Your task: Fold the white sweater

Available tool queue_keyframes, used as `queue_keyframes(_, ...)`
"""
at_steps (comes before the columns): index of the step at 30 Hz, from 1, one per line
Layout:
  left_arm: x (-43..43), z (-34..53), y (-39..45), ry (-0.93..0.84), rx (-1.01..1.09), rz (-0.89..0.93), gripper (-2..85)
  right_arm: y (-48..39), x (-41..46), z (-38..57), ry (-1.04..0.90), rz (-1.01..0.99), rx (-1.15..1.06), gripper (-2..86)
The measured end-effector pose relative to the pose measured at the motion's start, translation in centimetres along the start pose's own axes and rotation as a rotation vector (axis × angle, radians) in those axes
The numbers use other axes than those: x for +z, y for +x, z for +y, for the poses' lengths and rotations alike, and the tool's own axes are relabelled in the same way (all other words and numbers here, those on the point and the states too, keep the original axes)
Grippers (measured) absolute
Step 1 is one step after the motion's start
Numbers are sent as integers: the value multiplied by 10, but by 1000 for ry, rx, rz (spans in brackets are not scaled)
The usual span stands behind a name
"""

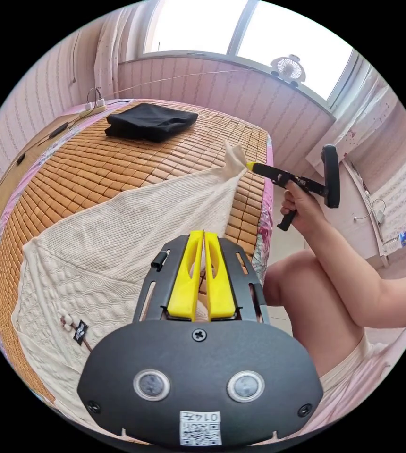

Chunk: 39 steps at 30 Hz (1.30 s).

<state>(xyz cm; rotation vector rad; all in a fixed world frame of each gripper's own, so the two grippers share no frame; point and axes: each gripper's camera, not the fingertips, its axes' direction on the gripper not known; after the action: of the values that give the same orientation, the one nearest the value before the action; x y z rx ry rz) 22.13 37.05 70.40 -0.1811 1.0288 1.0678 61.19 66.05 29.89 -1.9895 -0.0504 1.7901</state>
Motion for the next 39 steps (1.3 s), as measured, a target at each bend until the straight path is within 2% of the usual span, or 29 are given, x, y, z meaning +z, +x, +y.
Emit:
queue_keyframes(4, 29, -10, 5, 3, 47, -21, -7, 54, -26, -2, 114, 26, 156, 13)
queue_keyframes(10, 85, -21, 8, -48, 68, -37, -4, 54, -3, -24, -18, -32, -5, 86)
queue_keyframes(13, 110, -23, 17, -83, 98, -9, 0, 47, 23, -31, -173, 51, -93, 73)
queue_keyframes(16, 129, -16, 36, -77, 164, 52, 6, 46, 30, -37, -184, 153, -140, 26)
queue_keyframes(20, 169, -7, 52, -181, 197, -2, 19, 71, 21, -46, -73, 85, -34, 9)
queue_keyframes(23, 178, -5, 49, -199, 161, 50, 22, 79, 20, -49, -42, 102, -25, 4)
queue_keyframes(28, 185, 3, 61, -205, 227, 44, 36, 91, 30, -55, -80, 105, 20, 3)
queue_keyframes(30, 187, 5, 65, -222, 228, 111, 49, 95, 34, -56, -78, 87, 23, 3)
queue_keyframes(36, 185, 3, 75, -258, 244, 163, 65, 103, 42, -56, -68, 74, 41, 4)
queue_keyframes(39, 172, -3, 84, -246, 281, 111, 47, 105, 45, -56, -65, 70, 51, 4)
